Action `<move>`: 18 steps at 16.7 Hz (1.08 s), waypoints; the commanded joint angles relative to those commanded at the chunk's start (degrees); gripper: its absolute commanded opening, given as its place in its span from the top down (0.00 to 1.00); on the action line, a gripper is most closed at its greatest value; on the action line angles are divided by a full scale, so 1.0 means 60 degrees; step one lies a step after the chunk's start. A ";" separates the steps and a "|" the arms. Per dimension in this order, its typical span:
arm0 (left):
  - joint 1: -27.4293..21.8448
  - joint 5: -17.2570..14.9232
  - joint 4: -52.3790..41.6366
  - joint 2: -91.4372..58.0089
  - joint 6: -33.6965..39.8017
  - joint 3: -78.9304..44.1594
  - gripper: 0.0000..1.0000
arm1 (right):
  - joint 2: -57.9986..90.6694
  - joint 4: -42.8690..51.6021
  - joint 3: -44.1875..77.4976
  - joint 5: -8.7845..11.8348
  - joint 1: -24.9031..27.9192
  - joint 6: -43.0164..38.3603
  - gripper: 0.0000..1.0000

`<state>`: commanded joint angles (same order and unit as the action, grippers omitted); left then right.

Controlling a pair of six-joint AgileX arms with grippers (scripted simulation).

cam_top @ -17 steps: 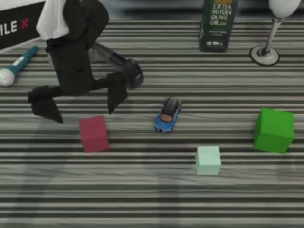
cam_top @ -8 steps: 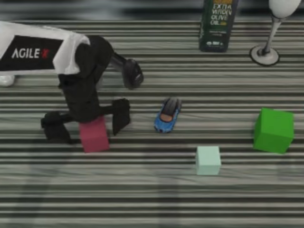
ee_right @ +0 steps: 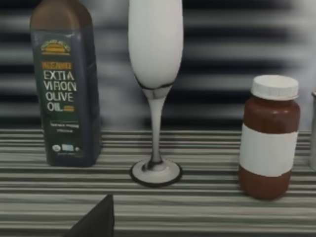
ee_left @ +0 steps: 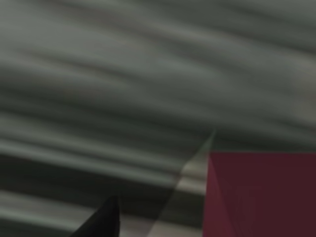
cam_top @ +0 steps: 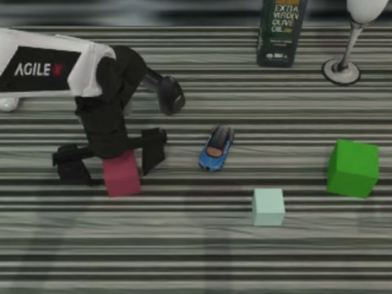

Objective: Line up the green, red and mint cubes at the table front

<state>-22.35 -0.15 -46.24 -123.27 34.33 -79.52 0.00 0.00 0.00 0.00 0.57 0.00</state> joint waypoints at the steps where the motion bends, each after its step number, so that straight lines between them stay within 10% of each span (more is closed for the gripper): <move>1: 0.0000 0.0000 0.0000 0.0000 0.0000 0.0000 0.30 | 0.0000 0.0000 0.0000 0.0000 0.0000 0.0000 0.00; 10: 0.0000 0.0000 0.0000 0.0000 0.0000 0.0000 0.98 | 0.0000 0.0000 0.0000 0.0000 0.0000 0.0000 0.00; 18: 0.0000 0.0000 0.0000 0.0000 0.0000 0.0000 1.00 | 0.0000 0.0000 0.0000 0.0000 0.0000 0.0000 0.00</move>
<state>-22.35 -0.15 -46.24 -123.27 34.33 -79.52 0.00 0.00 0.00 0.00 0.57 0.00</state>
